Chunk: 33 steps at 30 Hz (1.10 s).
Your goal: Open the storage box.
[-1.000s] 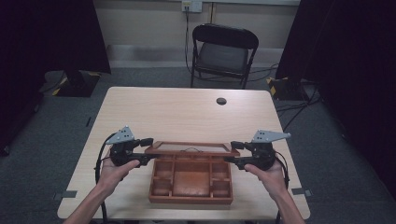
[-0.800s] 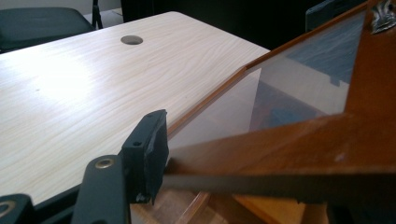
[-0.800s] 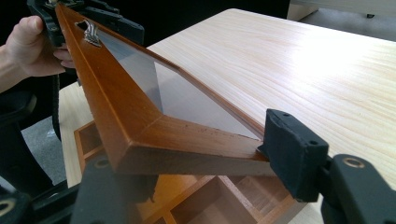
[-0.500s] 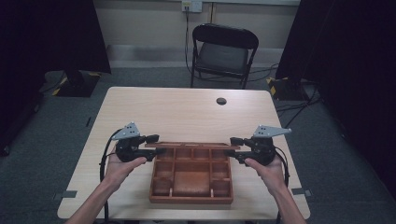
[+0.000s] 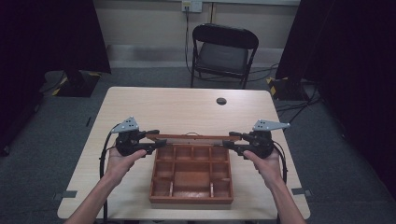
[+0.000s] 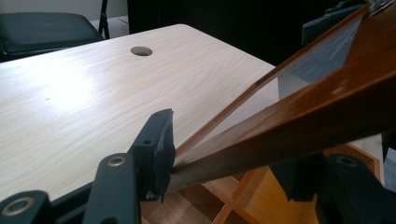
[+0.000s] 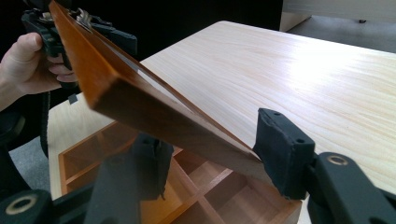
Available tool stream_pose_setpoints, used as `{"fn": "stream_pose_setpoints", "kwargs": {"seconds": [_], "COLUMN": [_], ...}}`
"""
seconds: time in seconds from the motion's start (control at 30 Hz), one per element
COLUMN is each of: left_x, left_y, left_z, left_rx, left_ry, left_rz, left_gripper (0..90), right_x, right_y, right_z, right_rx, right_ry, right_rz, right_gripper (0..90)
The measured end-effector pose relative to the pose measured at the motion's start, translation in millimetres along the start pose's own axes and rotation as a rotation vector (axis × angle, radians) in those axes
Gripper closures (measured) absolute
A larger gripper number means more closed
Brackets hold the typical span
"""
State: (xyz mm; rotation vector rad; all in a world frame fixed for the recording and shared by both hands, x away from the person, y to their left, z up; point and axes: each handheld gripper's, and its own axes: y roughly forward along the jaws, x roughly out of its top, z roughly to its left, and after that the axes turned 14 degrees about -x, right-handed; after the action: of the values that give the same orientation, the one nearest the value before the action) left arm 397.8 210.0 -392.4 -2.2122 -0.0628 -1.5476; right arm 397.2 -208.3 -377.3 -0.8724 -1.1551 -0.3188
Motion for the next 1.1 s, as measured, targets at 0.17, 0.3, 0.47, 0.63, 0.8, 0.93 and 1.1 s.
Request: {"fn": "stream_pose_setpoints", "kwargs": {"seconds": [0.17, 0.3, 0.47, 0.63, 0.8, 0.93, 1.1], "left_x": [-1.4, -1.8, -2.9, -1.6, -0.5, 0.0, -2.7], "left_y": [1.9, 3.4, 5.7, 8.1, 10.4, 12.7, 15.2], "left_z": [3.6, 8.1, 12.6, 18.2, 22.6, 27.1, 31.7], "left_rx": [0.014, 0.020, 0.021, 0.024, 0.028, 0.034, 0.033], "left_ry": [-0.015, -0.015, -0.032, -0.039, -0.037, -0.045, -0.059], "left_rz": [-0.001, 0.003, 0.004, 0.001, 0.007, 0.006, 0.001], "left_gripper": [44.3, 45.3, 45.5, 46.6, 47.8, 48.4, 48.6], "right_x": [-1.1, -1.5, -2.0, 0.5, 2.4, 3.4, 2.6], "right_y": [6.3, 11.1, 16.3, 24.1, 30.6, 34.5, 39.5], "right_z": [-3.3, -6.6, -9.8, -12.5, -14.9, -17.7, -19.9], "right_rx": [0.003, -0.003, -0.005, -0.012, -0.027, -0.024, -0.026], "right_ry": [0.012, 0.021, 0.017, 0.011, -0.001, 0.006, 0.015], "right_rz": [0.004, 0.005, 0.009, 0.024, 0.029, 0.026, 0.034], "right_gripper": [46.5, 46.6, 47.2, 47.9, 48.3, 49.2, 49.3]}}
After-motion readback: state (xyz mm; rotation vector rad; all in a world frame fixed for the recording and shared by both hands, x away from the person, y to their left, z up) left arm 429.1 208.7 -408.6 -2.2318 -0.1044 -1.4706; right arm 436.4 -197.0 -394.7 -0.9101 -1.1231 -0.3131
